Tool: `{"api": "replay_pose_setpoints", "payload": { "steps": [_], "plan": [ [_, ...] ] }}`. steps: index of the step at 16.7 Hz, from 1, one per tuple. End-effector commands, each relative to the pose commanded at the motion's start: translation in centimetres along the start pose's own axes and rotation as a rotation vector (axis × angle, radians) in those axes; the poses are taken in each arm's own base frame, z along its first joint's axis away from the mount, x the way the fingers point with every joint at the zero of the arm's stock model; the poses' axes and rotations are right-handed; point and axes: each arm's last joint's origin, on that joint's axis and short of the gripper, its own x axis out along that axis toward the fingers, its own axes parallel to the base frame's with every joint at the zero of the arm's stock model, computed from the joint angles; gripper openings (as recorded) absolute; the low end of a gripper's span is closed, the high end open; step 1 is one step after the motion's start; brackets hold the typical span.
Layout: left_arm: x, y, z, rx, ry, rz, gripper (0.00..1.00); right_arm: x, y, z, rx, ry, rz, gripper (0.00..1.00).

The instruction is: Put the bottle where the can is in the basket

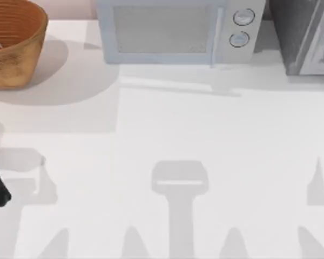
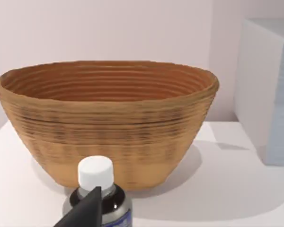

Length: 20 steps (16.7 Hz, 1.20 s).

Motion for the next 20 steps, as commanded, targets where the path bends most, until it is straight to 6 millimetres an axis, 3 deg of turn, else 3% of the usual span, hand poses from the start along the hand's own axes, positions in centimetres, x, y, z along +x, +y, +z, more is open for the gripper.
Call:
{"api": "replay_pose_setpoints", "payload": {
  "steps": [3, 6, 9, 12, 16, 20],
  "plan": [
    [0.0, 0.0, 0.1, 0.0, 0.008, 0.003, 1.0, 0.0, 0.0, 0.0, 0.0, 0.0, 0.0, 1.0],
    [0.2, 0.3, 1.5, 0.0, 0.072, 0.023, 1.0, 0.0, 0.0, 0.0, 0.0, 0.0, 0.0, 1.0],
    [0.8, 0.7, 4.7, -0.002, 0.17, 0.039, 1.0, 0.0, 0.0, 0.0, 0.0, 0.0, 0.0, 1.0],
    [2.7, 1.2, 9.5, -0.007, 0.282, 0.039, 1.0, 0.0, 0.0, 0.0, 0.0, 0.0, 0.0, 1.0],
    [7.9, 2.5, 16.0, -0.025, 0.45, 0.017, 1.0, 0.0, 0.0, 0.0, 0.0, 0.0, 0.0, 1.0],
    [16.3, 4.7, 20.3, -0.057, 0.635, -0.019, 1.0, 0.0, 0.0, 0.0, 0.0, 0.0, 0.0, 1.0]
  ]
}}
